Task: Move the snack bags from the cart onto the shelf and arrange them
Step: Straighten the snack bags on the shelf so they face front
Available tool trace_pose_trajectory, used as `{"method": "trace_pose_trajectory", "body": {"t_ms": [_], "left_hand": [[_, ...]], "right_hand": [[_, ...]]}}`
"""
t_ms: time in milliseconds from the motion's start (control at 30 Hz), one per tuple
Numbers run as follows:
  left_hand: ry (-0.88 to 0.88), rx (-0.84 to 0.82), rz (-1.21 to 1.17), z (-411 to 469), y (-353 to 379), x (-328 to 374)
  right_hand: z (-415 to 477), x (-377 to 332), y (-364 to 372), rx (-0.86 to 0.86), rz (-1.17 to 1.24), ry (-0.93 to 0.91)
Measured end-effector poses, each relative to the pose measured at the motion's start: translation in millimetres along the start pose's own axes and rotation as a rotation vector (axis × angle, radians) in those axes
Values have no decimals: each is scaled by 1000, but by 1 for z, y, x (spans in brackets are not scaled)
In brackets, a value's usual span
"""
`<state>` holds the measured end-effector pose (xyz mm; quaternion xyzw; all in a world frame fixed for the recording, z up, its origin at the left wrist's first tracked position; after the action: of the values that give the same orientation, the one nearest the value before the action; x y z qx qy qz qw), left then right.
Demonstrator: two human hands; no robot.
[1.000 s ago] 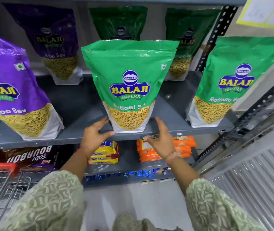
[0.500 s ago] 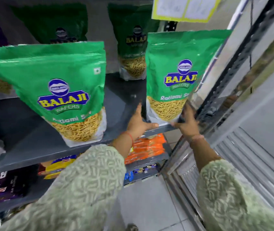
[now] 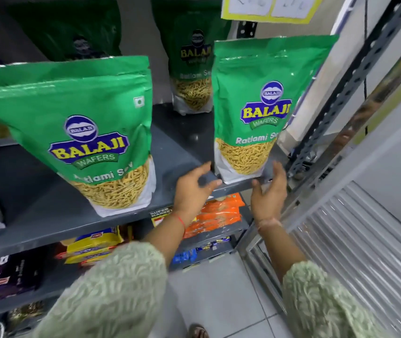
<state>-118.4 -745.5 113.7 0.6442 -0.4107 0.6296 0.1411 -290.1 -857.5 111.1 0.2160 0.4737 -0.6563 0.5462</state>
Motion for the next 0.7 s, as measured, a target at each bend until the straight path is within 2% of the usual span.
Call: {"method": "trace_pose_trajectory", "body": {"t_ms": [33, 100, 133, 200, 233, 267, 333, 400, 567, 700], "left_hand": [[43, 117, -44, -21, -24, -9], [71, 368, -187, -65, -81, -37], [74, 514, -237, -83, -113, -52], [37, 760, -181, -100, -169, -74], [-14, 798, -125, -96, -191, -81], [-73, 730, -97, -83, -205, -86], [-132, 436, -44, -50, -210, -91], [-189, 227, 29, -30, -205, -98], [-197, 184, -57, -23, -204, -109], [-176, 117, -100, -26, -200, -108]], "right_hand": [[-20, -20, -1, 48, -66, -118], [-62, -60, 21, -30, -24, -310], [-77, -77, 42, -142, 68, -338], [-90, -104, 90, -392, 249, -274], [-90, -114, 112, -492, 308, -216], [-87, -121, 132, -579, 340, -163], [-82, -130, 164, -726, 384, -112], [-87, -129, 182, -802, 372, -75], [-93, -115, 188, -698, 275, -86], [-92, -124, 185, -679, 381, -124]]}}
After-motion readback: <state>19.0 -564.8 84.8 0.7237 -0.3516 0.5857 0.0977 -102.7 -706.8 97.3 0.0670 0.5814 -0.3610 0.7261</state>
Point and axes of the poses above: each hand's wrist, its own z-axis towards the middle knuckle, its own y-axis out of the palm, x = y × z, the point moved 8 cm from there along z, towards the middle knuckle, and after that the axes turned 14 degrees about -y, right-handed, at the moved point
